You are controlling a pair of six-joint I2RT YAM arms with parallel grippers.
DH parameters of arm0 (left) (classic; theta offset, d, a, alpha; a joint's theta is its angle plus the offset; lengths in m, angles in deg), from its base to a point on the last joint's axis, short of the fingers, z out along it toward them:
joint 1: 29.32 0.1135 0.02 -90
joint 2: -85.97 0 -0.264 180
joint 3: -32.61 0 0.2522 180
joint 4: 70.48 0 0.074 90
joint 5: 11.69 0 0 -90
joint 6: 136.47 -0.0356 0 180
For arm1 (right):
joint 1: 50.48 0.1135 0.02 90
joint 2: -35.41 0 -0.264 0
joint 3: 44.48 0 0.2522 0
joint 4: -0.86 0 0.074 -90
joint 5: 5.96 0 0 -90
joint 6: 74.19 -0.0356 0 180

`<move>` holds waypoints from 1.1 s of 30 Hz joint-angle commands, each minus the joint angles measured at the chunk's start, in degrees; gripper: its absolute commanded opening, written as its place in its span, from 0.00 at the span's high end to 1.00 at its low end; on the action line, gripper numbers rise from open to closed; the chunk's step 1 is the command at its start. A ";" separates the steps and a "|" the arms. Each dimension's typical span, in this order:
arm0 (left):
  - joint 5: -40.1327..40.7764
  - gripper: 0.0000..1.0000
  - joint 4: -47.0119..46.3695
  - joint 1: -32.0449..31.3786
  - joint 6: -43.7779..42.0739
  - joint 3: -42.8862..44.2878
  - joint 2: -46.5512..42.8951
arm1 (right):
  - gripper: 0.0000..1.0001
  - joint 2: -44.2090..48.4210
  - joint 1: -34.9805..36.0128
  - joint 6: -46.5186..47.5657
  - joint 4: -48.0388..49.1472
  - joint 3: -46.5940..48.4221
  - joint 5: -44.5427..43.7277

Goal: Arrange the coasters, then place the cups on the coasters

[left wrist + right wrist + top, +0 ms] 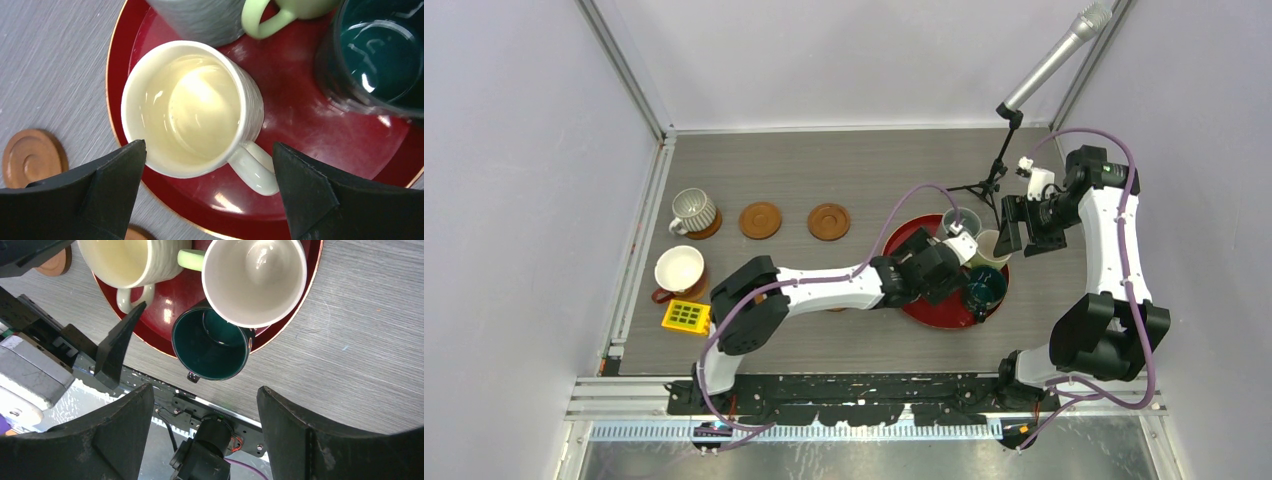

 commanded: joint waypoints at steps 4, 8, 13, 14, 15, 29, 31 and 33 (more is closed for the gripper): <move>4.42 0.00 0.78 1.17 -1.59 -8.34 -8.62 | 0.20 1.51 -0.26 0.37 0.36 0.04 1.12; 0.74 0.00 1.07 3.45 -1.35 -11.20 -10.93 | 0.20 1.49 -0.27 0.23 0.36 -0.21 1.47; -4.69 0.00 0.69 4.71 -2.44 -13.15 -13.11 | 0.21 1.49 -0.25 0.13 0.40 -0.39 1.45; -4.73 0.00 0.63 4.73 -2.91 -13.14 -13.31 | 0.20 1.49 -0.34 0.07 0.41 -0.48 1.46; -4.47 0.00 0.63 4.71 -3.09 -13.20 -13.43 | 0.20 1.55 -0.30 -0.01 0.41 -0.44 1.55; -14.77 0.02 7.57 10.60 0.66 -14.89 -15.81 | 0.20 1.46 -0.27 0.03 0.40 -0.26 1.53; -18.21 0.07 7.53 10.59 0.52 -14.27 -15.15 | 0.20 1.17 -0.33 -0.16 0.38 -0.15 1.71; -20.29 0.13 8.51 10.69 0.31 -12.54 -13.39 | 0.20 0.97 -0.27 -0.22 0.38 0.08 1.83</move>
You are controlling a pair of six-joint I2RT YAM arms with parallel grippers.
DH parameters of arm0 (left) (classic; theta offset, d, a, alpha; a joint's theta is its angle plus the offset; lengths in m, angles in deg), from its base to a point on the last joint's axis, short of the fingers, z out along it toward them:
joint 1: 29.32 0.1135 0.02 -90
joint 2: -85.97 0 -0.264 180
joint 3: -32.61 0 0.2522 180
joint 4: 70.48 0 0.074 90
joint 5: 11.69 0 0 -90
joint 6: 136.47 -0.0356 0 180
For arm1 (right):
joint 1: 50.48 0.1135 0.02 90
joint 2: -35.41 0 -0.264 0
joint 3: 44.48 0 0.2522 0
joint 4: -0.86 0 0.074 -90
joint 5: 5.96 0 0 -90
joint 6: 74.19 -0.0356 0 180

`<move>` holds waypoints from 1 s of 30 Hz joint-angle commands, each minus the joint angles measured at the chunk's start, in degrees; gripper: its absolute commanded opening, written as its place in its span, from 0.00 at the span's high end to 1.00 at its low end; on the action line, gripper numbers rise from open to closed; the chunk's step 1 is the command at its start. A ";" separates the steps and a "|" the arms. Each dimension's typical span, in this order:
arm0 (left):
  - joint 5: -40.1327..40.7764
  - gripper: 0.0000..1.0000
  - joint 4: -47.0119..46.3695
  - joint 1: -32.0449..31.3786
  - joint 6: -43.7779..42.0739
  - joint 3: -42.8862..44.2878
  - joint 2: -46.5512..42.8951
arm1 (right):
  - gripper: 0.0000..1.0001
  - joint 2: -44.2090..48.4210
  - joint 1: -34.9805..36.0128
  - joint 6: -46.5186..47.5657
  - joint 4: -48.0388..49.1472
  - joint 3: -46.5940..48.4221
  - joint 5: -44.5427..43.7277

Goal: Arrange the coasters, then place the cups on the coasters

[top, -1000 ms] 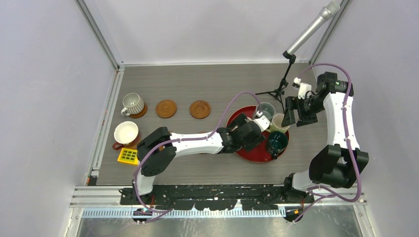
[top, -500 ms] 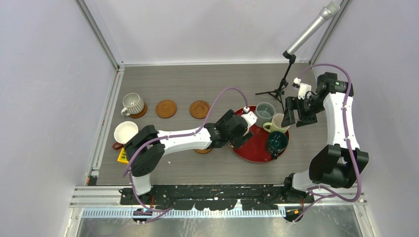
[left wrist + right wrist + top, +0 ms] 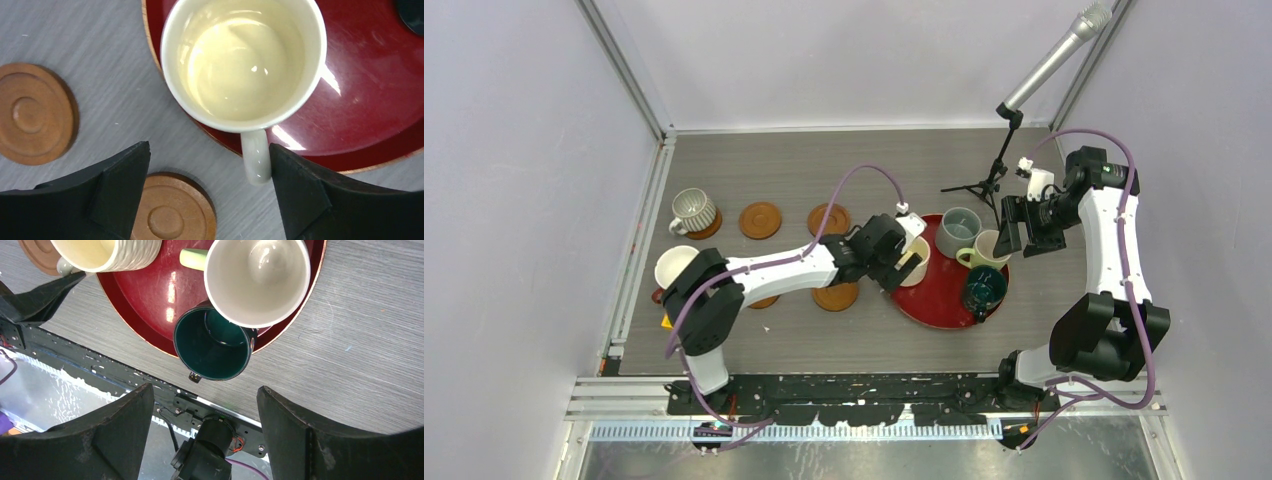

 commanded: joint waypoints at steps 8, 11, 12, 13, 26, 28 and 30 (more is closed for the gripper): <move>-8.73 0.25 5.99 0.49 0.15 5.37 4.46 | 0.20 0.94 -0.21 -0.11 0.34 0.75 0.97; -4.70 0.35 7.11 0.52 0.30 7.39 6.48 | 0.20 0.87 -0.19 -0.10 0.38 0.66 1.04; -4.01 0.36 7.74 0.64 0.69 8.23 7.19 | 0.20 0.88 -0.17 -0.20 0.40 0.59 1.05; -3.53 0.37 8.00 0.93 1.37 8.79 7.62 | 0.20 0.94 -0.16 -0.11 0.41 0.63 1.12; -0.25 0.46 8.35 1.41 2.83 13.17 11.79 | 0.20 1.13 -0.16 -0.10 0.37 0.50 0.94; -0.44 0.53 8.41 1.40 2.62 13.72 11.63 | 0.21 1.14 -0.18 0.08 0.36 0.53 0.82; -0.60 0.63 8.49 1.40 2.25 13.94 10.79 | 0.21 1.27 -0.16 0.09 0.41 0.42 0.78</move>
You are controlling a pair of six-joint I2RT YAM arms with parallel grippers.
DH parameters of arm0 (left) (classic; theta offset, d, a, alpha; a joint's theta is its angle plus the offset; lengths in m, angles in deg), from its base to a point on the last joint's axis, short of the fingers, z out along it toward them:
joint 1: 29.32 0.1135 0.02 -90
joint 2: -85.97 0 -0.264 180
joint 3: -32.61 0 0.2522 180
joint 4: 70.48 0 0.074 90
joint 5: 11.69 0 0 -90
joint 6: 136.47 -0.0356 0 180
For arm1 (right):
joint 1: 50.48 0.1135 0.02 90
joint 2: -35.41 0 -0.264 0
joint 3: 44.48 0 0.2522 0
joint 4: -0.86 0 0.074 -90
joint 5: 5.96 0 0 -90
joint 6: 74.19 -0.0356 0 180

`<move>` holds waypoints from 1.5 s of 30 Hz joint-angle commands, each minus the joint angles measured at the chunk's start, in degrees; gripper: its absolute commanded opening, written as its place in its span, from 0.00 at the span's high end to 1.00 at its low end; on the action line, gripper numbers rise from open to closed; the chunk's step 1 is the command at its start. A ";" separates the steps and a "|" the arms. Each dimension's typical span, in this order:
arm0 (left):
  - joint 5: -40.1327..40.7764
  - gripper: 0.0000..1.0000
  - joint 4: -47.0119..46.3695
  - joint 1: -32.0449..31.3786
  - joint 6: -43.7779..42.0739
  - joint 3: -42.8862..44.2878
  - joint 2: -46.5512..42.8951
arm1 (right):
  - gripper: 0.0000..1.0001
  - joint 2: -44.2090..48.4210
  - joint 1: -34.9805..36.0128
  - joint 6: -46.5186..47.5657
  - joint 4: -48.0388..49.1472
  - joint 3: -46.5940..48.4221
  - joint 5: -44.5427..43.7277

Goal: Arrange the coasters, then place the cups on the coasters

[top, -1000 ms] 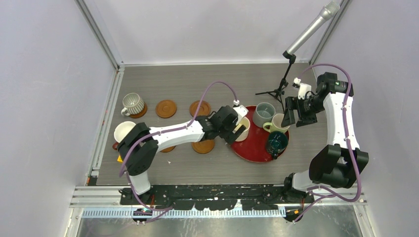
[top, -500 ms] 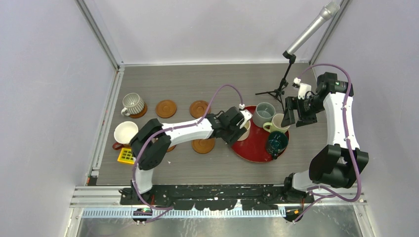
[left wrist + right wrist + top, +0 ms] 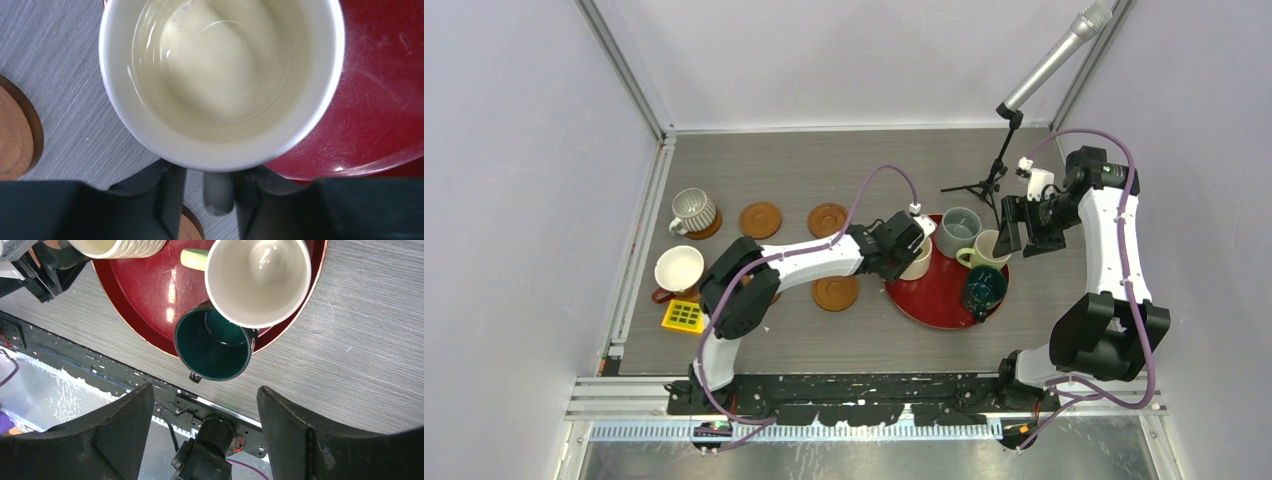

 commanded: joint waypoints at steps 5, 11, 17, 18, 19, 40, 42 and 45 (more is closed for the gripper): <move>0.78 0.96 -2.55 0.37 -2.06 1.03 -4.55 | 0.21 1.16 -0.17 -0.20 0.38 0.41 0.99; 0.18 1.00 -7.93 0.57 -4.62 -1.93 -10.25 | 0.21 0.31 -0.18 -0.86 0.36 1.84 1.35; 0.09 1.00 -13.72 2.95 -5.79 -4.87 -16.82 | 0.21 -0.50 -0.20 -1.75 0.82 3.00 1.58; 1.53 1.00 -14.16 3.27 -5.35 -5.19 -17.69 | 0.21 -0.57 -0.17 -1.89 0.98 3.15 1.65; 3.16 1.00 -14.80 3.61 -4.96 -5.72 -18.35 | 0.21 -0.68 -0.20 -2.02 1.09 3.33 1.79; -12.95 1.00 -13.41 34.70 -8.63 -19.53 -37.35 | 0.21 -5.10 0.10 -3.62 1.82 8.19 3.93; -14.65 1.00 -13.67 38.87 -10.50 -20.99 -37.73 | 0.21 -5.64 0.38 -4.04 1.84 8.91 3.93; -17.43 1.00 -14.50 44.39 -13.10 -23.12 -37.84 | 0.21 -6.27 0.85 -4.39 1.80 9.75 3.93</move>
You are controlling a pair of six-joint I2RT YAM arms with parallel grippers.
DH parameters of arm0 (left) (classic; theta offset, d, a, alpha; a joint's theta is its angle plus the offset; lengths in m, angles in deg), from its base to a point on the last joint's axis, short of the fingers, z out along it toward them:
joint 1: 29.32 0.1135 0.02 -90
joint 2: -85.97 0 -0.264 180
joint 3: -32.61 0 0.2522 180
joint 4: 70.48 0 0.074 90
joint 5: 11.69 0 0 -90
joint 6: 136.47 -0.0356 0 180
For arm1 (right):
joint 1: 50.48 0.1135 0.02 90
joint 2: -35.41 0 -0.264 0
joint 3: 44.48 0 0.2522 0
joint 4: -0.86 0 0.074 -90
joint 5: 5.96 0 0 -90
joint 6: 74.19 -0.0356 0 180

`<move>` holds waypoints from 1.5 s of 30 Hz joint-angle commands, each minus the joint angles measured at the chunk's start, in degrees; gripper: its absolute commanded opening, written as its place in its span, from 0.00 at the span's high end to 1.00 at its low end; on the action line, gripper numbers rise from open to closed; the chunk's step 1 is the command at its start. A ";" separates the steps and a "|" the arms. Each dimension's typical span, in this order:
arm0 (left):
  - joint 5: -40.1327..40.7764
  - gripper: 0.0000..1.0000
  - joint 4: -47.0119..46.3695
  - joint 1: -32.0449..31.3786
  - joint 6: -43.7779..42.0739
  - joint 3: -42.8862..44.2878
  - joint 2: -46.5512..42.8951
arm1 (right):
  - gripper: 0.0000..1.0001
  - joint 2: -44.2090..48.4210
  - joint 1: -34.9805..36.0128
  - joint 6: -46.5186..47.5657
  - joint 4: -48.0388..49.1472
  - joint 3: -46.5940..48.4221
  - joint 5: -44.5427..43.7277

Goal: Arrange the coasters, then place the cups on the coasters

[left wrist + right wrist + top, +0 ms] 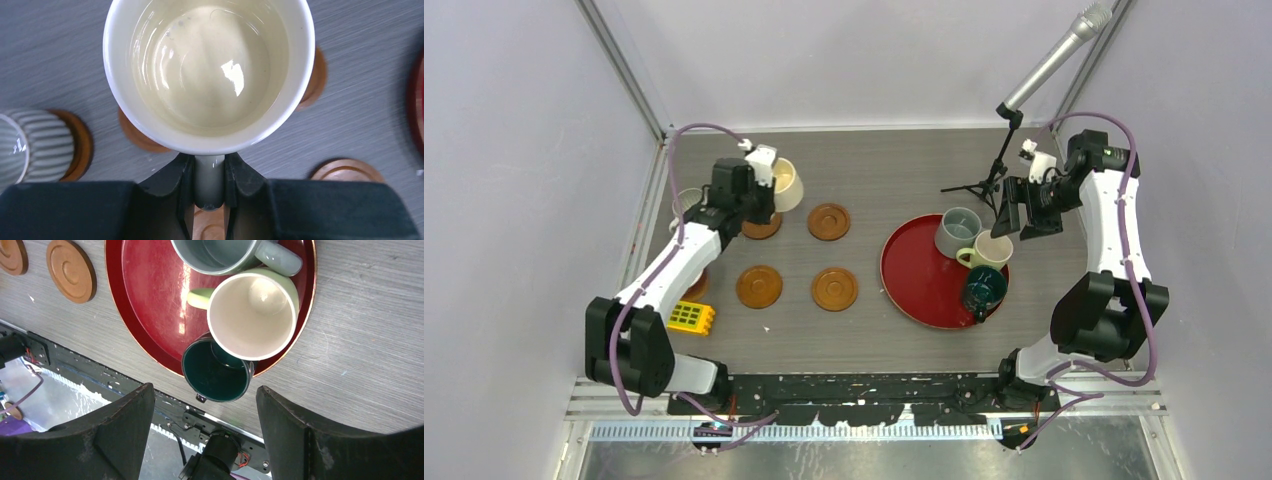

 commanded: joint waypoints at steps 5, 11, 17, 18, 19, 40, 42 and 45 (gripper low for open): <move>-12.99 1.00 -9.90 12.07 -9.00 -5.15 -2.92 | 0.22 -1.19 1.66 -1.97 0.56 3.70 0.74; -18.73 1.00 -14.18 16.38 -13.43 -8.61 -1.60 | 0.22 -1.66 2.76 -2.33 0.41 4.32 -0.45; -21.47 1.00 -17.39 16.95 -14.98 -9.69 0.95 | 0.21 -1.65 3.12 -1.77 -0.42 4.62 -1.22; -21.93 1.00 -18.33 17.74 -15.34 -9.71 1.37 | 0.22 -1.71 3.14 -1.58 -0.71 4.74 -1.19; -22.58 1.00 -18.63 18.62 -15.84 -9.71 1.96 | 0.22 -1.84 3.22 -1.36 -1.12 5.02 -1.12; -25.42 1.00 -22.46 21.91 -23.38 -10.42 8.52 | 0.21 -2.65 3.85 -0.45 -3.57 7.70 -1.24; -25.79 1.00 -22.40 21.82 -23.59 -10.33 9.15 | 0.21 -2.64 3.91 -0.47 -3.56 7.70 -1.40; -25.99 1.00 -22.31 21.85 -23.65 -10.32 9.66 | 0.21 -2.86 3.93 -0.46 -3.65 7.87 -1.53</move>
